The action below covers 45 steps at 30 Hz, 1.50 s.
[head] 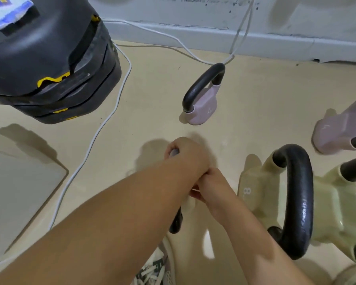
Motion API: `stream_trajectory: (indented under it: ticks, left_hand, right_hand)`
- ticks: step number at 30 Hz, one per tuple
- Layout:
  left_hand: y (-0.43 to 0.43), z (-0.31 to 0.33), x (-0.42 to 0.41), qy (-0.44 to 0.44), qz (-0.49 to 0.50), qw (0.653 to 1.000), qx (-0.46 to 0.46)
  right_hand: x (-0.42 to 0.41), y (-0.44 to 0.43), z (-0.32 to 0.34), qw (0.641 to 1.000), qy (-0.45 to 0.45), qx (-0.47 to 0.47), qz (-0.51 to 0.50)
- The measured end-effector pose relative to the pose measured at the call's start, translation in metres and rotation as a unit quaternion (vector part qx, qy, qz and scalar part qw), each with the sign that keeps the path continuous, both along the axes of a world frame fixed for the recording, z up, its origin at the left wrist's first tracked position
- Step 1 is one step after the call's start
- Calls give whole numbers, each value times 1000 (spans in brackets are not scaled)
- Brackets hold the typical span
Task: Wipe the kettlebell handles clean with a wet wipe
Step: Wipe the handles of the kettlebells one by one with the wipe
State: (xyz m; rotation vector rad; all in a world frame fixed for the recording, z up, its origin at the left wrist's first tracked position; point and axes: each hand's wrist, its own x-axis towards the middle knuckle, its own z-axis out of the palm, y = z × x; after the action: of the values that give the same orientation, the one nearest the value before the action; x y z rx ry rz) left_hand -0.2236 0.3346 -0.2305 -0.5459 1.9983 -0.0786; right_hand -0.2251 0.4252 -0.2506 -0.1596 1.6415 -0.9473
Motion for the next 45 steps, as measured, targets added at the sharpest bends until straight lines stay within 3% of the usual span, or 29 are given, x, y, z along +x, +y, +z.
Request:
stream_trajectory:
  ticks: [4,7,10,12,14,16,20,22,23,25,27,29,31,34,36,38,41,43,45]
  left_hand:
    - [-21,7,1,37,11,997,68]
    - [-41,13,8,12,165,971,176]
    - [-43,16,28,101,270,931,222]
    - [-35,11,43,220,381,871,220]
    - [-15,5,57,366,493,769,181]
    - [11,0,73,475,517,696,150]
    - [52,-11,96,577,496,639,114]
    - [69,-17,107,609,519,586,130]
    - [80,-20,113,621,527,566,130]
    - [99,-22,125,641,527,545,120]
    - [105,-24,131,658,512,540,113]
    - [99,-30,134,657,482,570,106]
    - [85,-32,140,643,431,626,93]
    - [52,-35,156,637,303,709,-13]
    - [21,-41,159,638,292,711,-48]
    - [-7,-49,155,612,356,706,-10]
    - [-27,-66,128,595,462,655,57]
    - [-23,-71,112,613,537,575,73]
    - [-14,-70,105,612,628,461,136]
  right_hand:
    - [-1,5,-2,995,-54,-33,-77]
    - [-4,3,3,991,-72,-58,-98]
    - [-10,1,13,990,-78,-70,-98]
    - [-14,-1,18,989,-70,-80,-105]
    - [-15,-5,23,987,-75,-94,-110]
    - [-15,-8,27,987,-76,-103,-102]
    - [-11,-11,25,995,-7,-94,-17]
    - [-7,-11,21,990,75,-110,47]
    - [-5,-11,20,976,140,-130,100]
    - [-2,-13,20,909,286,-165,255]
    - [-6,-18,22,832,370,-185,369]
    - [-11,-23,26,785,422,-186,413]
    - [-15,-25,32,750,467,-146,445]
    - [-19,-15,36,722,528,-109,433]
    - [-18,-5,36,741,523,-75,414]
    - [-12,4,35,795,446,-33,411]
    - [8,17,31,857,305,-60,411]
    - [24,20,28,893,237,-104,369]
    - [34,18,29,929,167,-128,303]
